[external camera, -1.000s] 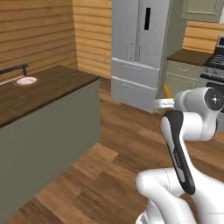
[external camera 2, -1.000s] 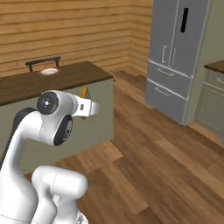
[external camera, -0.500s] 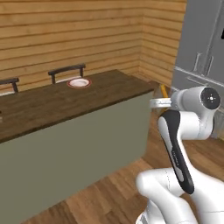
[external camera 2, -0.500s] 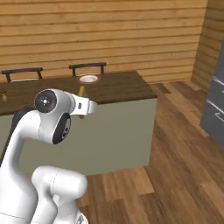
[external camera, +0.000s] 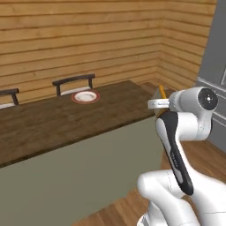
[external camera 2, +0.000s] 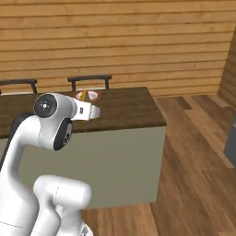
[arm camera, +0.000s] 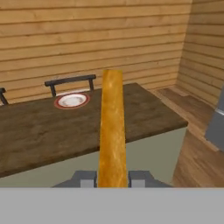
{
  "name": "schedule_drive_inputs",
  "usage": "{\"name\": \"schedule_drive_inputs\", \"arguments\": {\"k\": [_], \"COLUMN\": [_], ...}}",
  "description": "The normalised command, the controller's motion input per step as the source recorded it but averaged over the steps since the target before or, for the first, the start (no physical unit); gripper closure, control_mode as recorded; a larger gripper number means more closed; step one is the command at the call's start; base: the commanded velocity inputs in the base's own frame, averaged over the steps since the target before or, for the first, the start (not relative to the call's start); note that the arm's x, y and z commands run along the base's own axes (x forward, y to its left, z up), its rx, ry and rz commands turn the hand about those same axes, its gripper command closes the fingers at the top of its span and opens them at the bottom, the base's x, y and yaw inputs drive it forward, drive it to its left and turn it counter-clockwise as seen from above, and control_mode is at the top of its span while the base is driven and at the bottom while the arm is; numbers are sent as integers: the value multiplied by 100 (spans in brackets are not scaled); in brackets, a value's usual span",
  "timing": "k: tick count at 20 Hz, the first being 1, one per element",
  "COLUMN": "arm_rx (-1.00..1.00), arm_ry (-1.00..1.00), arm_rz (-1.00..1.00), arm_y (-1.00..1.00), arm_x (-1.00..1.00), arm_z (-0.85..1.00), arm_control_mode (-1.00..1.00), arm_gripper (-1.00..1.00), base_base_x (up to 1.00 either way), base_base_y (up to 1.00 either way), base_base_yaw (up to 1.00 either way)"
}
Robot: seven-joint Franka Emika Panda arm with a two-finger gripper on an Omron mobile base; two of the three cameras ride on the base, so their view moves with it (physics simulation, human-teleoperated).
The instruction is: Start the toaster. Once the lever pops up, take the bread to the plate on the dining counter.
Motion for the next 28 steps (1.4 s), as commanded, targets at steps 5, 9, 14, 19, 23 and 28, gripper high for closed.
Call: {"name": "schedule_drive_inputs", "arguments": {"k": [5,9,14,19,23,28], "arm_rx": [0,0,0,0,0,0], "arm_ry": [0,0,0,0,0,0], "arm_rz": [0,0,0,0,0,0], "arm_y": [0,0,0,0,0,0], "arm_x": [0,0,0,0,0,0], "arm_z": [0,0,0,0,0,0], "arm_control_mode": [100,100,100,100,100,100], "arm_gripper": [100,100,100,100,100,100], "base_base_x": [75,69,55,47,36,31], "base_base_y": [-11,-6,-26,-24,-26,-27], "base_base_yaw": [29,32,29,17,10,5]}}
